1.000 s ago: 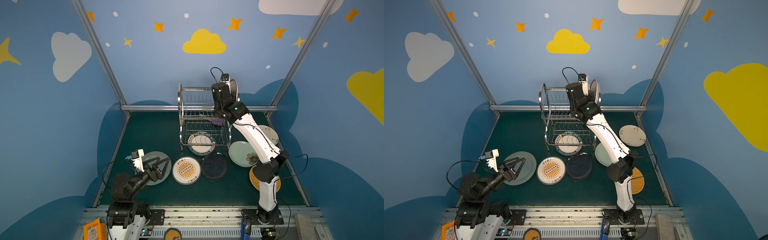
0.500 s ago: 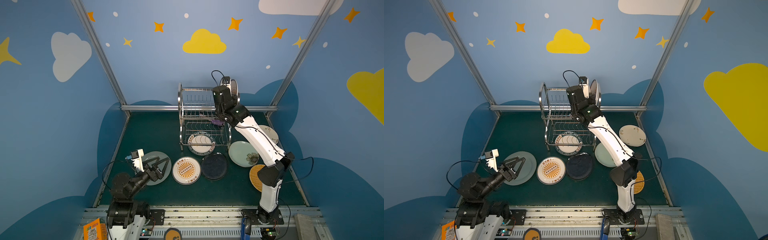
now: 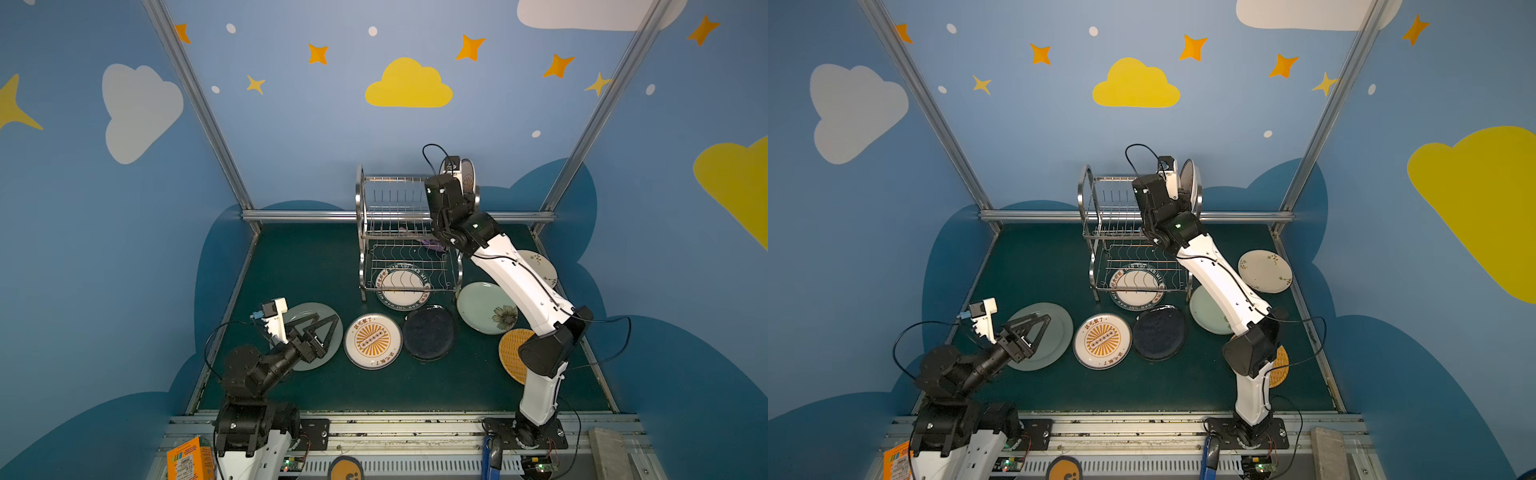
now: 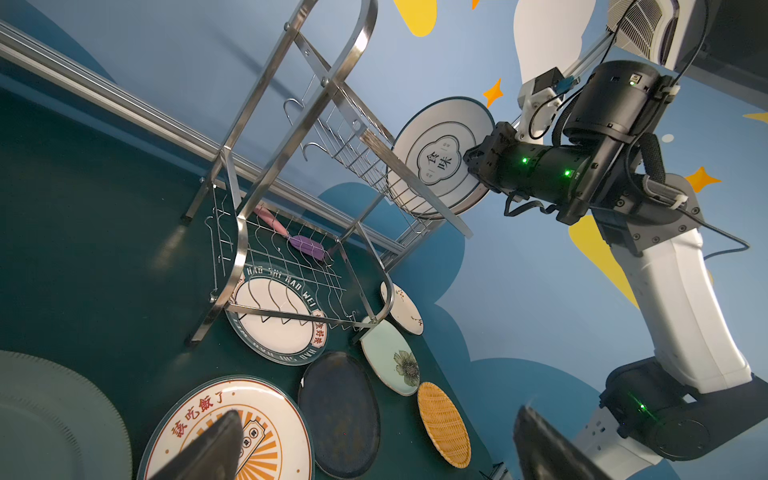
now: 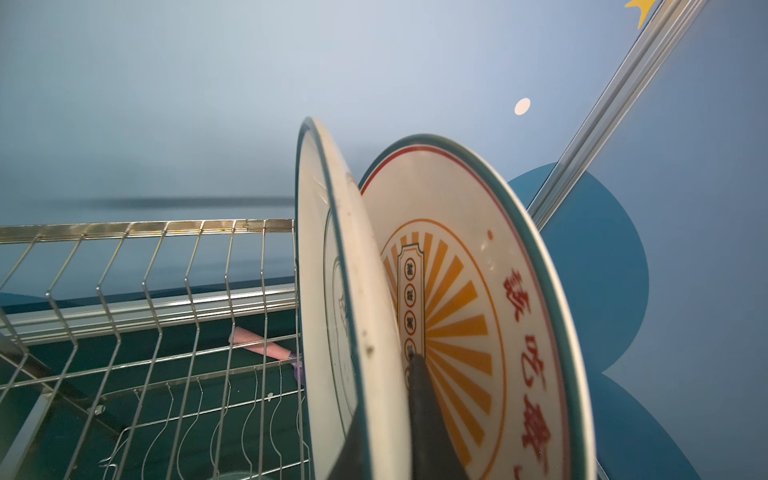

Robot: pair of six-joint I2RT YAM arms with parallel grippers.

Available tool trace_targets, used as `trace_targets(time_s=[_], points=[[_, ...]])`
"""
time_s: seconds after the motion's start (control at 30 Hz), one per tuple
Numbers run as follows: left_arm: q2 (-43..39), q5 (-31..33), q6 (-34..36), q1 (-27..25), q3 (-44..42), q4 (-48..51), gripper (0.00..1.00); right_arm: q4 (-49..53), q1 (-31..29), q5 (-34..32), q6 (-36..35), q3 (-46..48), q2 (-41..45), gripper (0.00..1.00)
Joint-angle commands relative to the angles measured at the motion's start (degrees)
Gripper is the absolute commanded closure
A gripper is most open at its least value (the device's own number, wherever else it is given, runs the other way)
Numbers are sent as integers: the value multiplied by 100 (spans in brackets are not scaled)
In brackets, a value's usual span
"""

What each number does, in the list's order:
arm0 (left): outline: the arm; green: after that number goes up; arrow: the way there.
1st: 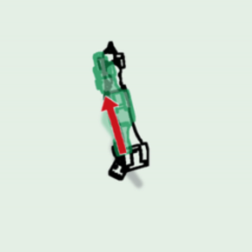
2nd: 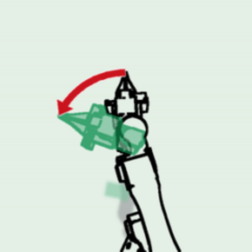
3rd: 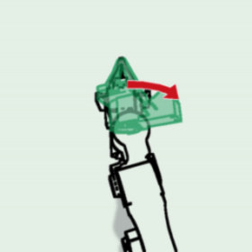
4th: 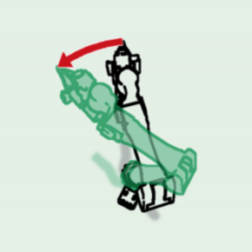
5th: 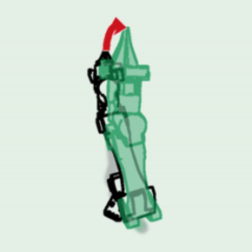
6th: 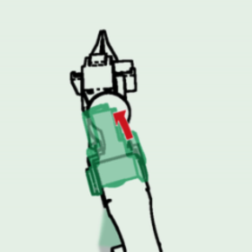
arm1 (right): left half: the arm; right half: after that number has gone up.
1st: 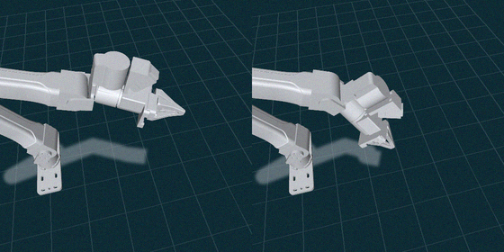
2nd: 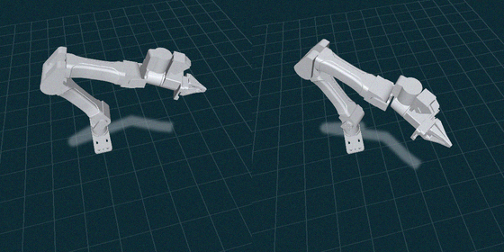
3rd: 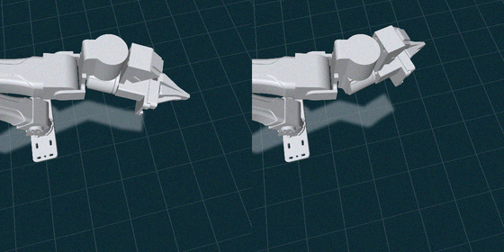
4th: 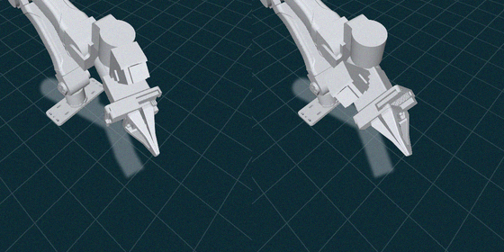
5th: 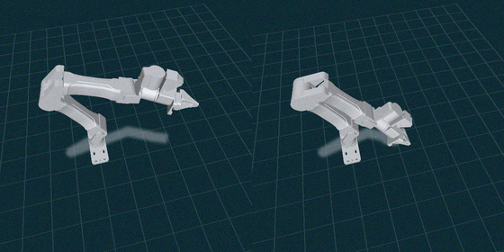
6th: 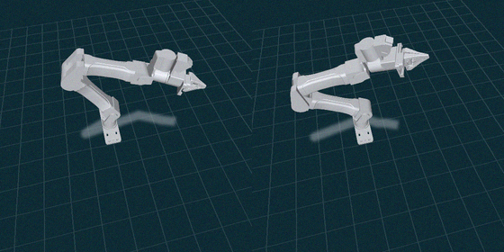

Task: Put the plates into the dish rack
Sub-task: 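Lower the cloud-outline plate into the top-tier slot beside the sunburst plate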

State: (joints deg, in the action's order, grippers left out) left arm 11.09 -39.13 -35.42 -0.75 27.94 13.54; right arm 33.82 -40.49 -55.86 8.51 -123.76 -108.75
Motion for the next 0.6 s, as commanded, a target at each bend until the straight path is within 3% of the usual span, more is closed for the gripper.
trace_targets(time_s=[0.0,0.23,0.57], points=[[-11,18,16,18,2,-36,0,372,15,196,48,108,48,100],[-10,28,16,23,3,-36,0,428,59,270,89,64,47,87],[-31,31,17,18,15,-19,0,426,81,285,-50,-149,-2,79]])
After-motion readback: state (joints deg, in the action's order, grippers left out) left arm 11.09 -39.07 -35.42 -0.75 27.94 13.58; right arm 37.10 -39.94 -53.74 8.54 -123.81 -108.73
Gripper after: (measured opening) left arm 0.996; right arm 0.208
